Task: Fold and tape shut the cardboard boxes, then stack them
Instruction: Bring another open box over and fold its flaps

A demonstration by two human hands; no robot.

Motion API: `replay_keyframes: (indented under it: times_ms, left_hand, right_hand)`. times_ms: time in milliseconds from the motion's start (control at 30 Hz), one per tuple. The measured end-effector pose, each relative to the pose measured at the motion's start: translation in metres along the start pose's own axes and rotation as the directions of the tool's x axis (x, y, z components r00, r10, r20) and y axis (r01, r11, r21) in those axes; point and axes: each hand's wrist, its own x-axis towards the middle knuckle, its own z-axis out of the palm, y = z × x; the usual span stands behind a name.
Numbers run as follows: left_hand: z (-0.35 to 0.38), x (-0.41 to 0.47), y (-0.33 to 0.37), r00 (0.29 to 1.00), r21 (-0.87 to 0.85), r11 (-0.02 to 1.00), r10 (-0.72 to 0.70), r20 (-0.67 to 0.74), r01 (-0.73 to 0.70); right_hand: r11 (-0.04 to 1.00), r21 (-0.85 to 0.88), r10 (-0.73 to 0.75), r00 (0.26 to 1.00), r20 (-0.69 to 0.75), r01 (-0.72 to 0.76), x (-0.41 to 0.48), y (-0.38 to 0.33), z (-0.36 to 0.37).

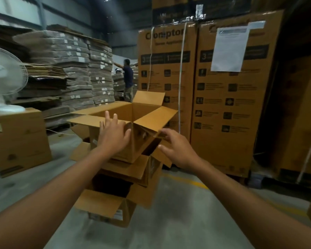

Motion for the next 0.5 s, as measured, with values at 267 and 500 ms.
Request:
replay_keyframes:
  times_ms: [267, 500]
  left_hand:
    - [0.064, 0.125, -0.046, 0.858, 0.019, 0.988, -0.142, 0.494, 0.153]
    - [0.091, 0.151, -0.071, 0.768, -0.009, 0.991, -0.099, 0.632, 0.134]
  right_hand:
    - [0.985, -0.174, 0.011, 0.99, 0.142, 0.014, 0.162, 0.02, 0.062]
    - [0.943, -0.333, 0.112, 0.944, 0.311, -0.002, 0.25, 0.031, 0.112]
